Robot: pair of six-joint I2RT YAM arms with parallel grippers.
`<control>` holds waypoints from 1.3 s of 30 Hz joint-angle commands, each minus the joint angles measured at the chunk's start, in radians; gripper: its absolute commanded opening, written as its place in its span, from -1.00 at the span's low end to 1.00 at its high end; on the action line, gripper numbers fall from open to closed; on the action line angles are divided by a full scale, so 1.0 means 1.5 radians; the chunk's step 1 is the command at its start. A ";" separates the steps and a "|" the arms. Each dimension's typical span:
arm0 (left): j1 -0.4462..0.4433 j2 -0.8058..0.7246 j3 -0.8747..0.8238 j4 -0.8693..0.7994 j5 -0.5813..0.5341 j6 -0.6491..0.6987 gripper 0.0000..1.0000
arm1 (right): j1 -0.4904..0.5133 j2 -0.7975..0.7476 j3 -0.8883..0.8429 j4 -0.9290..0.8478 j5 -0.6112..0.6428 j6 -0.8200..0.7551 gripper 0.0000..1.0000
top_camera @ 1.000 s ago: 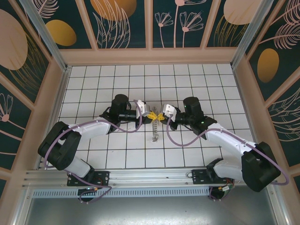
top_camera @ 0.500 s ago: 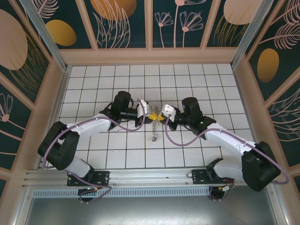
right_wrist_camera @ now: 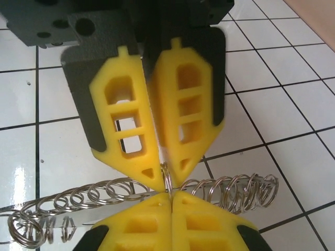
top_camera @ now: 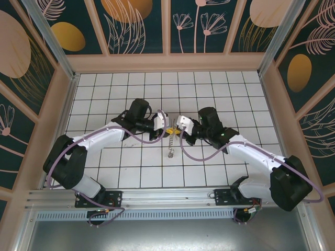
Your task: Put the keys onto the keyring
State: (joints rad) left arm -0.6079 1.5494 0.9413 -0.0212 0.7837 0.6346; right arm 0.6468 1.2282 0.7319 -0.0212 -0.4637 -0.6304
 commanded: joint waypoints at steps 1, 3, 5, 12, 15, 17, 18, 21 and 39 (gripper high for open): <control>-0.003 0.009 0.016 -0.054 -0.009 0.028 -1.00 | 0.017 0.005 0.049 -0.027 0.031 -0.021 -1.00; -0.003 0.003 0.017 -0.036 -0.004 0.020 -1.00 | 0.021 0.009 0.054 -0.044 0.049 -0.026 -1.00; -0.004 -0.006 0.006 -0.003 0.002 -0.001 -1.00 | 0.021 0.006 0.048 -0.039 0.064 -0.024 -1.00; 0.003 -0.042 -0.053 0.183 0.086 -0.104 -1.00 | -0.031 -0.030 -0.052 0.117 -0.108 0.048 -0.75; 0.004 -0.050 -0.071 0.244 0.127 -0.131 -1.00 | -0.042 -0.033 -0.081 0.173 -0.152 0.071 -0.71; 0.005 -0.051 -0.084 0.289 0.143 -0.157 -1.00 | -0.048 -0.035 -0.097 0.210 -0.172 0.083 -0.71; 0.004 -0.052 -0.089 0.306 0.150 -0.167 -1.00 | -0.050 -0.035 -0.102 0.225 -0.177 0.088 -0.71; 0.005 -0.051 -0.109 0.389 0.171 -0.217 -1.00 | -0.059 -0.034 -0.119 0.268 -0.197 0.105 -0.71; 0.004 -0.019 0.016 -0.008 0.032 0.004 -0.71 | -0.040 -0.033 -0.023 0.073 -0.093 0.012 -1.00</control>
State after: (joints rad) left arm -0.5968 1.5070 0.9131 0.1349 0.8650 0.5240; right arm 0.5663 1.1786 0.6331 0.1883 -0.6441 -0.5457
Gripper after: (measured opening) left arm 0.146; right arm 0.046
